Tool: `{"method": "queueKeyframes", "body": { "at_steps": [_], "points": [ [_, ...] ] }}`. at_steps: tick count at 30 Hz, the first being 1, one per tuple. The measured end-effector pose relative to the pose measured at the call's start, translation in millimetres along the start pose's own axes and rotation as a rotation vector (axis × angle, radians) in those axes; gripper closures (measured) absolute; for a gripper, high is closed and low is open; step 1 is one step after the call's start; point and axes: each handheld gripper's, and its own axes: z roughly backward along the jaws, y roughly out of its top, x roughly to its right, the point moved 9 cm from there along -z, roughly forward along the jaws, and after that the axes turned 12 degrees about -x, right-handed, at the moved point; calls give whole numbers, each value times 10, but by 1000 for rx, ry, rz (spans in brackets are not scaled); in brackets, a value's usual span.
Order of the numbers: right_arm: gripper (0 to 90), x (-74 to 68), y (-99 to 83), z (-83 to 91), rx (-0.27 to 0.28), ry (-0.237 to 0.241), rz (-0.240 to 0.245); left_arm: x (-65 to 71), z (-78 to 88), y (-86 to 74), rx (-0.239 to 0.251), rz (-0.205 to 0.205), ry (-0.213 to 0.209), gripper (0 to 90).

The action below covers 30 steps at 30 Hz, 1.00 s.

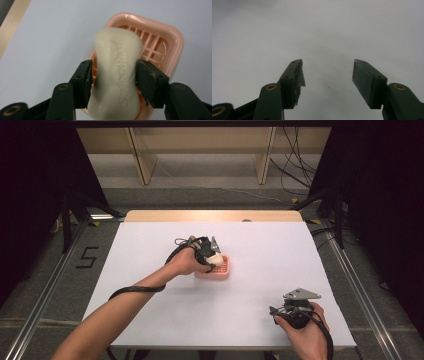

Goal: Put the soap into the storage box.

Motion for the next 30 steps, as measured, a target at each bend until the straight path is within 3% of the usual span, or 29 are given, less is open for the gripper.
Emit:
{"method": "queueKeyframes", "body": {
  "at_steps": [8,13,14,18,19,20,25,27,30],
  "points": [
    [422,10,-10,-2,-9,0,24,48,208,-54,45,10,-6,413],
    [421,16,-6,-3,-6,-4,28,106,413,-236,96,64,-28,396],
    [421,16,-7,-4,-7,-3,25,133,451,-307,110,86,-36,395],
    [421,13,-11,-16,-15,-1,21,236,540,-601,117,106,-44,385],
    [421,4,-17,-15,-22,0,15,272,554,-674,124,131,-49,384],
    [422,-15,-29,-6,-31,3,-4,287,570,-733,127,130,-46,384],
    [422,-21,-22,-11,-24,0,3,454,642,-1214,118,181,-81,382],
    [421,-23,-27,-16,-30,1,4,497,641,-1362,147,225,-54,381],
    [422,-28,-36,-24,-42,8,0,580,678,-1634,147,265,-54,382]
  ]
}}
